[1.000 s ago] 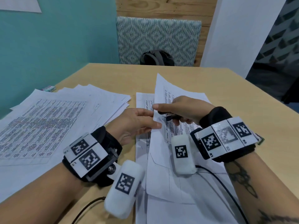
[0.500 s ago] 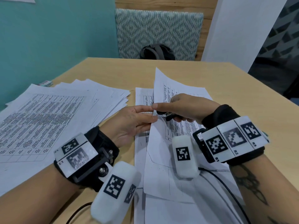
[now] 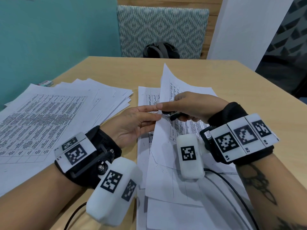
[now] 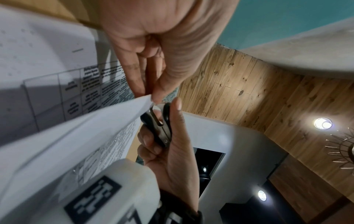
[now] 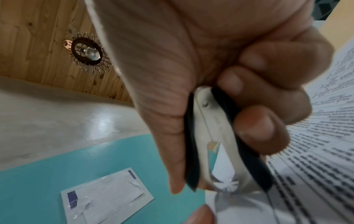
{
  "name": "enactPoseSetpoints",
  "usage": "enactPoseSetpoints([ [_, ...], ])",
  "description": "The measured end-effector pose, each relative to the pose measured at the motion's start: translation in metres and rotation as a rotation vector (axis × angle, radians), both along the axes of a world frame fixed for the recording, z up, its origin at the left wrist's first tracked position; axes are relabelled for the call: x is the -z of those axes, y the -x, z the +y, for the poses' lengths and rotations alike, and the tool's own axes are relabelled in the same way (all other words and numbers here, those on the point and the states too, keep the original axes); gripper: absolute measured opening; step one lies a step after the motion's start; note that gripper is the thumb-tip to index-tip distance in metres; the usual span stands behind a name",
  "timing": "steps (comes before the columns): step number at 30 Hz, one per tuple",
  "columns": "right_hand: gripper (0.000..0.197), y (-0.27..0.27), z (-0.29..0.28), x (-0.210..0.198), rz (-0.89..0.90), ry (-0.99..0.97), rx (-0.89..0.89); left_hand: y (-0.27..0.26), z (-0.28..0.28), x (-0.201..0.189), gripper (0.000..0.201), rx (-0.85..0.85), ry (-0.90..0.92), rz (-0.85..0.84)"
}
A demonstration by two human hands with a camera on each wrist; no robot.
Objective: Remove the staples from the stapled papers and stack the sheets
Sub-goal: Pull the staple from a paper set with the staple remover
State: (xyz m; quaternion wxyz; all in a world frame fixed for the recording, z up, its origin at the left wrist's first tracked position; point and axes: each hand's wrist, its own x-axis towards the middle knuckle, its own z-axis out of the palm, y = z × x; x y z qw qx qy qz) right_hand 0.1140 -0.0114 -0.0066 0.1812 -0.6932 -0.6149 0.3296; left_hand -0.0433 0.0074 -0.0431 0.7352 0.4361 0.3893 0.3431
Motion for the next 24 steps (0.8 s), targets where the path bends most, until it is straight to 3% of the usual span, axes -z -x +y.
enactPoseSetpoints([
  [13, 0.039, 0.0052, -0.0024, 0.001, 0.041, -0.066, 0.083, -0.0007, -0.0001, 0.0001, 0.022, 0.003, -0.033, 0.024],
  [19, 0.027, 0.0075, -0.0021, 0.0022, 0.09, -0.104, 0.093, -0.0006, -0.0016, -0.0012, 0.019, 0.013, -0.101, 0.091],
  [24, 0.025, 0.0075, -0.0024, -0.0009, 0.113, -0.067, 0.068, 0.0001, 0.0007, -0.0004, 0.026, 0.039, -0.071, 0.082],
])
